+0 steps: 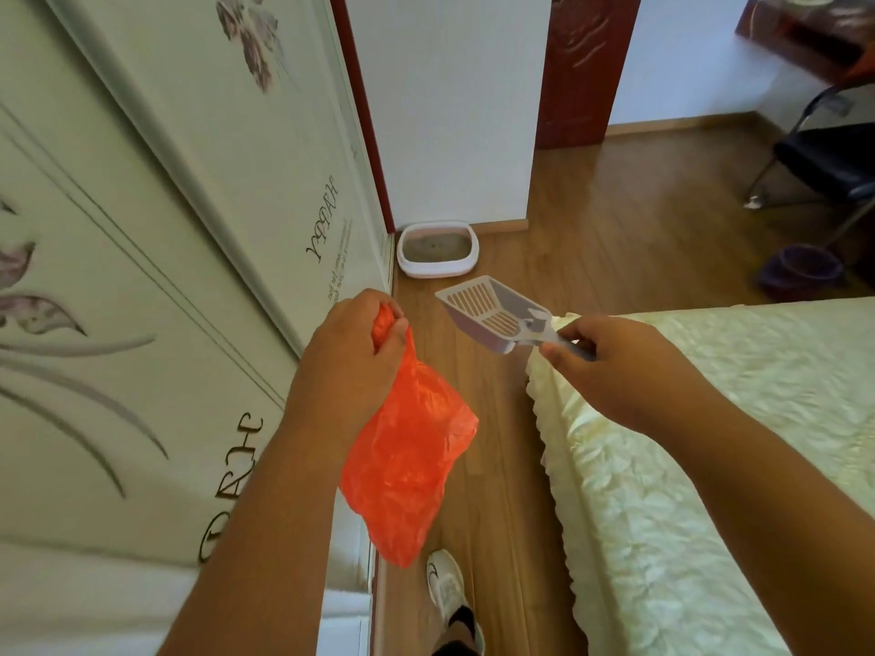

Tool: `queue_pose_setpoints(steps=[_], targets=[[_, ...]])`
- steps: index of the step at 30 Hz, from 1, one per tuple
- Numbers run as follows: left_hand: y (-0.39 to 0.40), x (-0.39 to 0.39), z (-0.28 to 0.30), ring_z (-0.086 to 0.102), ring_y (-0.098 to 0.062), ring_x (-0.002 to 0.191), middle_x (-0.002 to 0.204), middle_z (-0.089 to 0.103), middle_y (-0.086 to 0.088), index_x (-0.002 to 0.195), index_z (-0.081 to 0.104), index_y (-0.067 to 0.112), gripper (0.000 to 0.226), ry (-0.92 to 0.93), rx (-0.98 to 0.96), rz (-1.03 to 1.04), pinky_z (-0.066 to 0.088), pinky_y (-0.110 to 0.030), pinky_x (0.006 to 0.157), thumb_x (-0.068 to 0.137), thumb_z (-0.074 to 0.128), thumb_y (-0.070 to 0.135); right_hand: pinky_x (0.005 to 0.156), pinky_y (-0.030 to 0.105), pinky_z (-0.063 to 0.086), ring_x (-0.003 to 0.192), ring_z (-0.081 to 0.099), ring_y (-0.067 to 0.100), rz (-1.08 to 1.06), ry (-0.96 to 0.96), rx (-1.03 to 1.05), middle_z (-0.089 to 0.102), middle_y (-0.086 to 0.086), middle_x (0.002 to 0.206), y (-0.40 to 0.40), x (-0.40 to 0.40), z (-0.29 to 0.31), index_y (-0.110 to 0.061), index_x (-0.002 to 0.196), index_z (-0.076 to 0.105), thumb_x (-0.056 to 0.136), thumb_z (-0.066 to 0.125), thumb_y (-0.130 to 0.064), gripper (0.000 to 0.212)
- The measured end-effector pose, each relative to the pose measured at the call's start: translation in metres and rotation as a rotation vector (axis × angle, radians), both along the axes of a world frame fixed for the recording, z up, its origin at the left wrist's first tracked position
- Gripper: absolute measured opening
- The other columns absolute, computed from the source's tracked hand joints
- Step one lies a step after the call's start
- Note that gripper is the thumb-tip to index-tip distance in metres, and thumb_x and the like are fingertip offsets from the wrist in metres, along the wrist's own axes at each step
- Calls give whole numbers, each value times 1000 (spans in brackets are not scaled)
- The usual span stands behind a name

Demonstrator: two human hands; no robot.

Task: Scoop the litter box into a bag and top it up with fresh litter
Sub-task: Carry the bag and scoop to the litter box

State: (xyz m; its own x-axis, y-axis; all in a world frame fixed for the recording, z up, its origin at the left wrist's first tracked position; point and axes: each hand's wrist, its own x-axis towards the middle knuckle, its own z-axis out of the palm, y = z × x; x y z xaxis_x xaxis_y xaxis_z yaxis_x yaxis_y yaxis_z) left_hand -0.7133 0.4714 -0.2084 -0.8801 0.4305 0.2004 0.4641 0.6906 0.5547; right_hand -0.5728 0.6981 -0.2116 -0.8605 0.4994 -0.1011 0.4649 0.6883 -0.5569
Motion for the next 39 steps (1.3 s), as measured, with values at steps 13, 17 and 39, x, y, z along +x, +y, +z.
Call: queue_pose_setpoints(steps=[13,17,39], targets=[[56,-176,3,53,3,85,100,57,12,103,57,37,3,-12,25,-147,39,-12,69,103,54,39,65,19,47,76,63,4,-72,48,0,69,-13,92,32,-155,5,-29,113,68,97,57,-51,30],[69,-214,0,53,3,86,101,58,13,103,57,37,3,-21,27,-154,38,-11,70,103,54,39,63,17,46,75,64,4,-78,58,3,68,-15,89,47,-195,6,-30,112,67,97,57,-51,27],[244,-416,15,48,9,87,105,54,18,109,56,42,7,-25,-22,26,42,-22,76,102,54,42,60,28,50,69,61,8,149,92,21,66,-9,80,240,-458,8,-27,111,67,98,54,-50,29]])
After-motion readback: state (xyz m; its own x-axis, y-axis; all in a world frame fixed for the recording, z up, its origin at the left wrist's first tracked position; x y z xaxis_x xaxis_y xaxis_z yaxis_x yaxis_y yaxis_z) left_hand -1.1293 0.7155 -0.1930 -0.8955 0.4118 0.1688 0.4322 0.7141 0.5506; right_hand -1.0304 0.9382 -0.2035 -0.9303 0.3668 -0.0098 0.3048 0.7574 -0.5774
